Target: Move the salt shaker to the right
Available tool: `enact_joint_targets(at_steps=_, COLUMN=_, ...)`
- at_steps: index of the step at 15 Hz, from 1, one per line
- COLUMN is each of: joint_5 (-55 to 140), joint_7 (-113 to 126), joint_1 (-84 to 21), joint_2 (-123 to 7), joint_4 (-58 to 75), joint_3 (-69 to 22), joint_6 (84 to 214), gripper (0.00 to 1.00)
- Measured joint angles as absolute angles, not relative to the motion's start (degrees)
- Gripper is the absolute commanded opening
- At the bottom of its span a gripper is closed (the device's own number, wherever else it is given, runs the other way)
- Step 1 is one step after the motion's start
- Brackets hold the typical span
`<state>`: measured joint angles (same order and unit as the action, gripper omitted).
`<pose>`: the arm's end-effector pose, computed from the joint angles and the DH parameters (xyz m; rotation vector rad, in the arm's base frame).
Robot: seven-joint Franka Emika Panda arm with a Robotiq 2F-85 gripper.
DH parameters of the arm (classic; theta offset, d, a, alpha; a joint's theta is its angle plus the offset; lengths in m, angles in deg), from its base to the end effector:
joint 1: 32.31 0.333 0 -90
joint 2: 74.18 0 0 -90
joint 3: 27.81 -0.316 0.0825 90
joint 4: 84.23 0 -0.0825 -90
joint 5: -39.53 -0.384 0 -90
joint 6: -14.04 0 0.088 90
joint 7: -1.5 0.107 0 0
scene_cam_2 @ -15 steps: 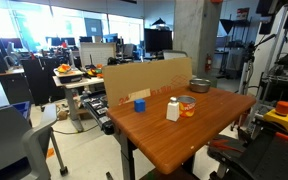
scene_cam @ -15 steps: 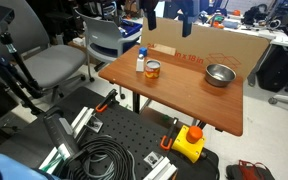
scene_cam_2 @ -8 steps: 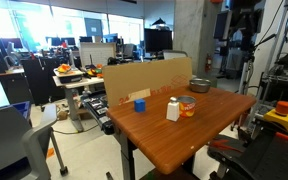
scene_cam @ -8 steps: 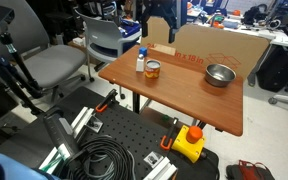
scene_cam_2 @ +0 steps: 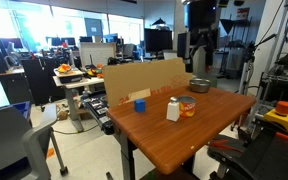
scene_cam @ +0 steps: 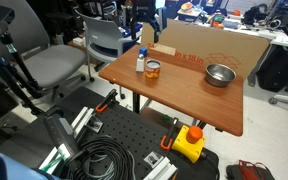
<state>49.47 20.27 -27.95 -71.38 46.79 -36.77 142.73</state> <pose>0.4978 0.1128 0.3244 2.9981 0.0294 -0.0764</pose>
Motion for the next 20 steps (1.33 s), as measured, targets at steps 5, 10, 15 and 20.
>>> enact_joint_targets(at_steps=5, joint_5=52.05, joint_7=20.86, joint_1=-24.37, joint_2=-61.93, joint_4=39.21, joint_3=-36.57, joint_6=141.88, gripper=1.0)
enact_joint_targets(at_steps=10, joint_5=53.68, joint_7=21.26, joint_1=-21.93, joint_2=-53.82, joint_4=31.63, joint_3=-35.02, joint_6=138.66, gripper=1.0)
enact_joint_targets(at_steps=15, joint_5=53.77, joint_7=21.16, joint_1=-19.8, joint_2=-47.83, joint_4=25.62, joint_3=-33.73, joint_6=135.62, gripper=1.0)
enact_joint_targets(at_steps=20, joint_5=53.85, joint_7=20.82, joint_1=-18.28, joint_2=-45.15, joint_4=22.77, joint_3=-33.37, joint_6=134.16, gripper=0.6)
